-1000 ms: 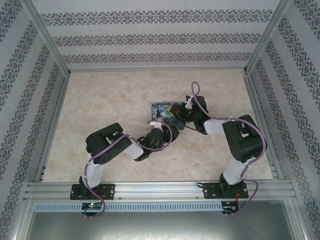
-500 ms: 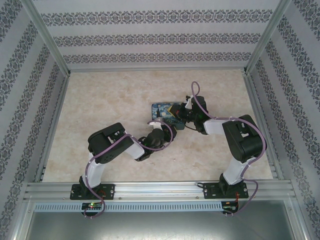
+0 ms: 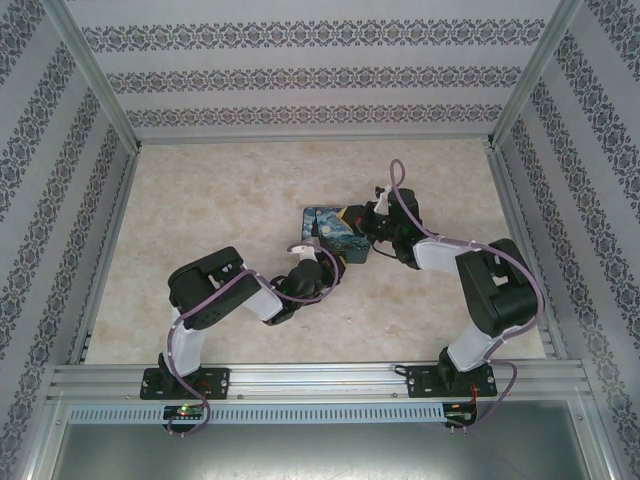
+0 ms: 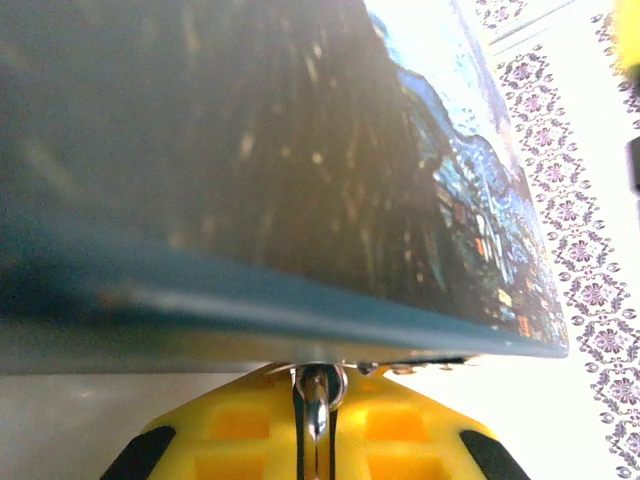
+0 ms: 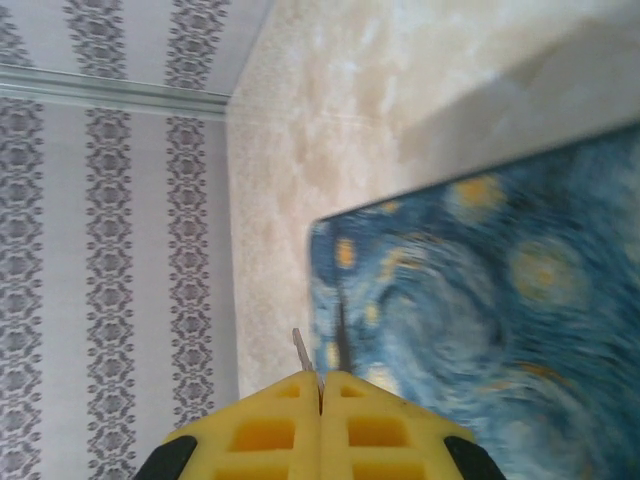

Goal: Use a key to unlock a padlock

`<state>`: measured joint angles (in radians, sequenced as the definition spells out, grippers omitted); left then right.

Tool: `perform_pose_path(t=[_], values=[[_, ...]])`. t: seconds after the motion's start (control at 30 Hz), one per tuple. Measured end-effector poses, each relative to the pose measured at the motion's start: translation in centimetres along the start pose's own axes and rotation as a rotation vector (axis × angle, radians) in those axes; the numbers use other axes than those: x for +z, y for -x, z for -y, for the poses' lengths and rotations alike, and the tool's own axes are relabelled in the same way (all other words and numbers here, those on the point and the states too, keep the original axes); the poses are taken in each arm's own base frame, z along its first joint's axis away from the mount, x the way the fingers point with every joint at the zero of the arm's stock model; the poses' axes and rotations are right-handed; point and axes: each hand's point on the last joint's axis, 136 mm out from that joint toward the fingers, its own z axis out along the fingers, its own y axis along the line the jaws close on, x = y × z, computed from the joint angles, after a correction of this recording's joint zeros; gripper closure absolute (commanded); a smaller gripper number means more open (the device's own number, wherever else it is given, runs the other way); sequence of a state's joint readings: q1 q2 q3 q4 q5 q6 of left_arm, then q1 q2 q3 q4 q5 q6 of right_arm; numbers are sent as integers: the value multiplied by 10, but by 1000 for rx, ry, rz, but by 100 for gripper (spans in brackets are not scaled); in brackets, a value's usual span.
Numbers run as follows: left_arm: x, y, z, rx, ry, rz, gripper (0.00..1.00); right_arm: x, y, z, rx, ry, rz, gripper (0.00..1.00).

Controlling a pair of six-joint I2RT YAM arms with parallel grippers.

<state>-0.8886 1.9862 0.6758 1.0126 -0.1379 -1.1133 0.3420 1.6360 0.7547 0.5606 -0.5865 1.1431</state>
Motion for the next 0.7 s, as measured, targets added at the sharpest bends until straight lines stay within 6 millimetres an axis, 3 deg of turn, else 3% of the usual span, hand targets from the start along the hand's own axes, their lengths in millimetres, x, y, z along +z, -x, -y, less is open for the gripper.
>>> perform_pose_path(t=[0.13,0.23,0.47,0.7], values=[[-10,4,-6,-11,21,-14,100,-23,-9,-22,-49,54,9,100],[-15,9,-11,-24,33,-23,100,-39,-23,-22,-62,68,3,100],[-26,16,-15,-50,37,-76,100,-71,-60,1,-49,47,-19,100],[-33,21,4,-71,-39,-149,100,-76,-100,36,-15,-16,-86,100]])
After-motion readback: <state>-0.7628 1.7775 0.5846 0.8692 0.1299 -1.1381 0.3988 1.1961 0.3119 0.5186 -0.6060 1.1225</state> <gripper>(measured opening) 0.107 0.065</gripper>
